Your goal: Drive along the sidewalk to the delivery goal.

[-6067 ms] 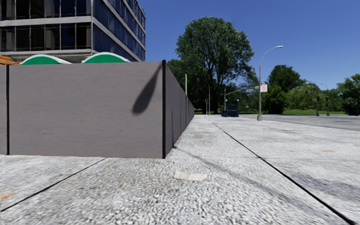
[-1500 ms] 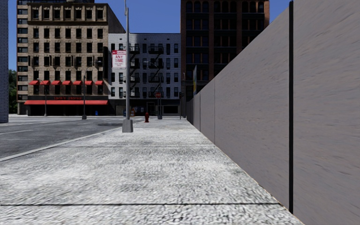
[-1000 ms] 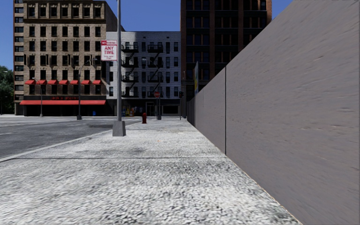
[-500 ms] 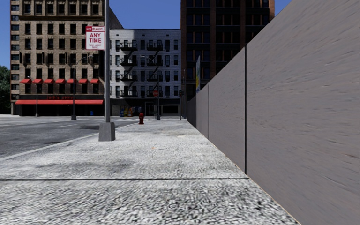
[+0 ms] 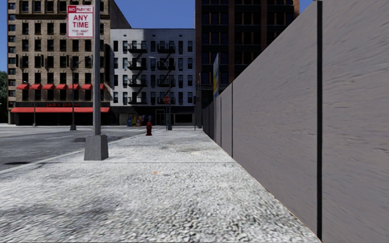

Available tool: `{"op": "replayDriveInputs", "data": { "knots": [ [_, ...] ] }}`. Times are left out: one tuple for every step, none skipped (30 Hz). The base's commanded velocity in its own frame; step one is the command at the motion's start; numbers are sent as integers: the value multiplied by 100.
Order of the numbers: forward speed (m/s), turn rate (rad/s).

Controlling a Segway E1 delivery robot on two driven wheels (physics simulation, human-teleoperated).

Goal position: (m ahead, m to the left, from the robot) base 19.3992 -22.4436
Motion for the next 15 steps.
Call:
{"op": "replayDriveInputs", "data": {
  "knots": [
    [200,0],
    [200,0],
    [200,0],
    [200,0],
    [200,0],
    [200,0],
    [200,0],
    [200,0],
    [200,0],
    [200,0],
    [200,0],
    [200,0],
    [200,0],
    [200,0],
    [200,0]
  ]
}}
